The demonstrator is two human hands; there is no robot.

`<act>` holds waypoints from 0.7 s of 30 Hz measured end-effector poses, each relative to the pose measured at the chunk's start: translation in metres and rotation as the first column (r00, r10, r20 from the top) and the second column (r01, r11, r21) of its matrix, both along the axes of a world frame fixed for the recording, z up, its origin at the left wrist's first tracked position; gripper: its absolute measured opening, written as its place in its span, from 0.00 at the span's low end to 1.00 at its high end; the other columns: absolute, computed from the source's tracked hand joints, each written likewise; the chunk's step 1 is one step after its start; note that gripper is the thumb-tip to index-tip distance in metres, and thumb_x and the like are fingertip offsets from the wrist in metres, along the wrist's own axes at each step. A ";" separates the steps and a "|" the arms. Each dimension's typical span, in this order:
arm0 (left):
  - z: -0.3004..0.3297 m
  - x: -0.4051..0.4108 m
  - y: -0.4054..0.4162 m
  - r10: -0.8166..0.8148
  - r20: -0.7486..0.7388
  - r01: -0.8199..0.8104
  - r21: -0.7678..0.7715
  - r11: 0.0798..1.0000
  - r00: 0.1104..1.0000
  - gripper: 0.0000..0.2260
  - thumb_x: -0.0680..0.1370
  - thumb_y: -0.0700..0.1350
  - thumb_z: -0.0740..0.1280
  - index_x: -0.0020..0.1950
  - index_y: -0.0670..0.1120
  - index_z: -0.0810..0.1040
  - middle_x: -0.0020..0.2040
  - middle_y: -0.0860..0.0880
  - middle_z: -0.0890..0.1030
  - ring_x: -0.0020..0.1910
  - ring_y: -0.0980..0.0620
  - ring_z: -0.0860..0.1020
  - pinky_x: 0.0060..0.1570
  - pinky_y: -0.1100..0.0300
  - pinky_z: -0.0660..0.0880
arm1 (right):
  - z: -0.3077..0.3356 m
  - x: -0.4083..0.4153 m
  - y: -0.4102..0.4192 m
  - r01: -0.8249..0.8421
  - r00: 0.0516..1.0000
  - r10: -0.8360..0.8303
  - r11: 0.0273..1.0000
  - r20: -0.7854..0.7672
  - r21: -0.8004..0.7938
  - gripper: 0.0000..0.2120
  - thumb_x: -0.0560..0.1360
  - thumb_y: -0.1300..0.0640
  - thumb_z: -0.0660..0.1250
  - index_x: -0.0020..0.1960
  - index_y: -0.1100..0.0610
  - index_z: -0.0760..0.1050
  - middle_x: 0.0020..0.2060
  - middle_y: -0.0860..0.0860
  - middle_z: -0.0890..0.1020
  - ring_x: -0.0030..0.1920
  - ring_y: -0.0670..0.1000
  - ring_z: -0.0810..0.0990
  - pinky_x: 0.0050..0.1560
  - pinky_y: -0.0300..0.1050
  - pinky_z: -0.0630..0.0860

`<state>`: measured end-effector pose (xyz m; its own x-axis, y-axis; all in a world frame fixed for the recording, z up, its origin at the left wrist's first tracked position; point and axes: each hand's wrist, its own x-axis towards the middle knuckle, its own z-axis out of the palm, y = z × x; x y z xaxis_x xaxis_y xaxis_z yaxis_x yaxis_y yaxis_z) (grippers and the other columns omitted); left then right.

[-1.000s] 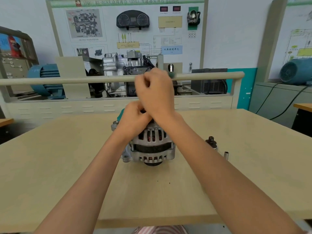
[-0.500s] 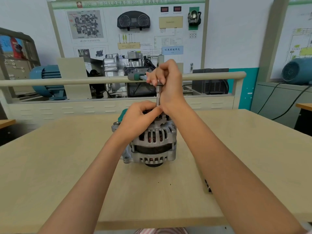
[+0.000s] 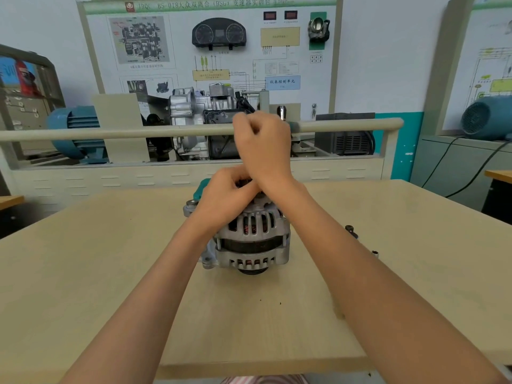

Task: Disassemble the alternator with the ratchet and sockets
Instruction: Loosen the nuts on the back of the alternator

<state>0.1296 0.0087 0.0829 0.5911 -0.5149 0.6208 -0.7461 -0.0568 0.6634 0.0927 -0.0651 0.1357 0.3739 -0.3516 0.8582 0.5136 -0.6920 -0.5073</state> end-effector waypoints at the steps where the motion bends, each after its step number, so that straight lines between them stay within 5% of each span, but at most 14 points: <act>1: 0.001 -0.001 0.000 -0.014 0.002 0.014 -0.001 1.000 1.000 0.13 0.74 0.46 0.65 0.30 0.52 0.79 0.30 0.49 0.80 0.33 0.55 0.76 0.39 0.55 0.70 | 0.002 -0.001 0.000 -0.143 0.990 0.143 0.986 -0.005 0.081 0.24 0.74 0.62 0.60 0.21 0.54 0.57 0.19 0.48 0.61 0.25 0.49 0.61 0.32 0.43 0.61; 3: 0.002 -0.001 0.000 -0.052 0.013 0.052 0.004 0.999 0.999 0.12 0.77 0.46 0.64 0.40 0.41 0.81 0.41 0.38 0.81 0.41 0.42 0.78 0.47 0.47 0.73 | 0.009 -0.002 -0.001 -0.388 0.916 0.402 0.888 -0.008 0.247 0.23 0.74 0.62 0.57 0.21 0.56 0.59 0.19 0.52 0.63 0.26 0.51 0.63 0.34 0.46 0.66; 6: 0.003 -0.002 0.002 -0.071 0.056 0.071 0.003 0.997 0.996 0.15 0.79 0.44 0.64 0.44 0.30 0.77 0.42 0.31 0.78 0.41 0.39 0.76 0.47 0.45 0.72 | 0.012 -0.005 -0.005 -0.608 0.766 0.636 0.670 0.093 0.426 0.25 0.76 0.65 0.53 0.20 0.56 0.61 0.18 0.51 0.66 0.26 0.49 0.66 0.39 0.39 0.75; 8: 0.003 -0.001 0.001 -0.055 0.076 0.055 0.004 0.998 0.996 0.11 0.78 0.41 0.64 0.40 0.35 0.80 0.38 0.37 0.81 0.40 0.41 0.77 0.44 0.48 0.72 | 0.008 -0.006 -0.004 -0.572 0.805 0.583 0.713 0.111 0.404 0.24 0.76 0.64 0.53 0.21 0.56 0.62 0.19 0.50 0.66 0.27 0.48 0.67 0.39 0.39 0.73; 11: 0.000 0.001 0.001 -0.014 0.050 0.015 -0.032 0.999 0.999 0.19 0.74 0.36 0.65 0.26 0.53 0.73 0.23 0.57 0.73 0.24 0.63 0.69 0.29 0.69 0.65 | -0.006 -0.006 0.005 -0.097 0.995 0.095 0.994 0.041 0.057 0.19 0.73 0.59 0.58 0.23 0.54 0.64 0.24 0.48 0.67 0.31 0.48 0.68 0.38 0.43 0.68; 13: -0.002 0.003 0.000 0.022 0.030 -0.021 -0.041 0.999 0.999 0.17 0.74 0.35 0.63 0.30 0.51 0.68 0.25 0.57 0.71 0.24 0.66 0.69 0.25 0.73 0.62 | -0.014 -0.002 0.013 0.422 0.904 -0.425 0.873 0.040 -0.245 0.14 0.73 0.57 0.59 0.30 0.57 0.75 0.32 0.51 0.73 0.41 0.52 0.71 0.48 0.46 0.67; 15: -0.002 0.005 0.000 0.035 0.035 -0.033 -0.053 0.998 0.999 0.16 0.76 0.32 0.62 0.32 0.49 0.68 0.28 0.53 0.71 0.25 0.69 0.70 0.24 0.74 0.63 | -0.014 0.000 0.016 0.611 0.764 -0.645 0.714 0.019 -0.340 0.15 0.73 0.54 0.58 0.39 0.61 0.80 0.39 0.53 0.77 0.46 0.54 0.71 0.55 0.46 0.63; 18: -0.002 0.005 0.000 0.043 0.007 -0.043 -0.030 0.999 0.999 0.14 0.75 0.32 0.63 0.31 0.44 0.69 0.27 0.50 0.71 0.25 0.64 0.68 0.28 0.69 0.64 | -0.009 -0.001 0.016 0.456 0.888 -0.457 0.858 0.053 -0.237 0.15 0.73 0.56 0.61 0.30 0.57 0.75 0.30 0.49 0.72 0.41 0.52 0.70 0.50 0.46 0.65; 21: 0.000 0.001 0.002 -0.002 -0.016 0.002 -0.007 1.000 1.000 0.17 0.75 0.36 0.64 0.27 0.49 0.75 0.24 0.55 0.75 0.27 0.60 0.70 0.33 0.62 0.67 | -0.001 -0.002 0.008 -0.050 0.998 0.048 0.998 0.051 0.044 0.23 0.73 0.60 0.60 0.21 0.53 0.59 0.20 0.47 0.62 0.26 0.46 0.67 0.34 0.43 0.62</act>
